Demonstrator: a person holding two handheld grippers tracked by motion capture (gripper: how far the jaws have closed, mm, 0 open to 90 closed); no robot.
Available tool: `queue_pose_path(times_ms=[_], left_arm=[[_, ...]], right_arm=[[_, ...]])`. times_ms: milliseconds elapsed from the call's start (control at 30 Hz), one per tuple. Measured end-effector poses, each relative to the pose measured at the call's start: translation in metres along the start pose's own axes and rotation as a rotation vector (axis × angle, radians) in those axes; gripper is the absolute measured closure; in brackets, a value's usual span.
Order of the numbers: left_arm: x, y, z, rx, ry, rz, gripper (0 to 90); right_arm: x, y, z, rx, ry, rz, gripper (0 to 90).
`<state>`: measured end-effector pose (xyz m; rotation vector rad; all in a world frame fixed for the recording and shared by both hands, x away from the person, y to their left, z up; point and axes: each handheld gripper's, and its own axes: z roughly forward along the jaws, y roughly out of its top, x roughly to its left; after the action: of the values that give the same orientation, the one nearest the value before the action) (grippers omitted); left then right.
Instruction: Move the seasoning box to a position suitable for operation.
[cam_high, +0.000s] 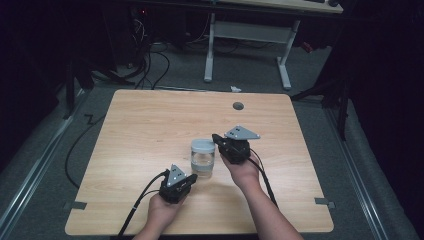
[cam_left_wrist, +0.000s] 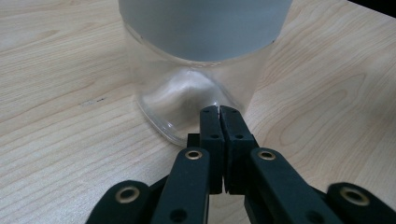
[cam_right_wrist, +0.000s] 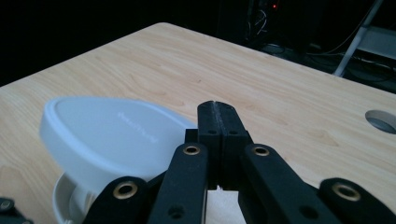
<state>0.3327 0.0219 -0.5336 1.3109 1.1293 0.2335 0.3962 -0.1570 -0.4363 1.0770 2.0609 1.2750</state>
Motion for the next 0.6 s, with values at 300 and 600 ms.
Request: queue_pose_path(times_ms=[300, 600], left_arm=[[0.000, 0.000, 0.000, -0.004, -0.003, -0.004, 88.5], [-0.004, 0.000, -0.007, 0.008, -0.026, 0.016, 87.7]], right_arm=[[0.009, -0.013, -0.007, 0.008, 0.012, -0.010, 89.9], [0.006, -0.015, -0.010, -0.006, 0.013, 0.003, 89.6]])
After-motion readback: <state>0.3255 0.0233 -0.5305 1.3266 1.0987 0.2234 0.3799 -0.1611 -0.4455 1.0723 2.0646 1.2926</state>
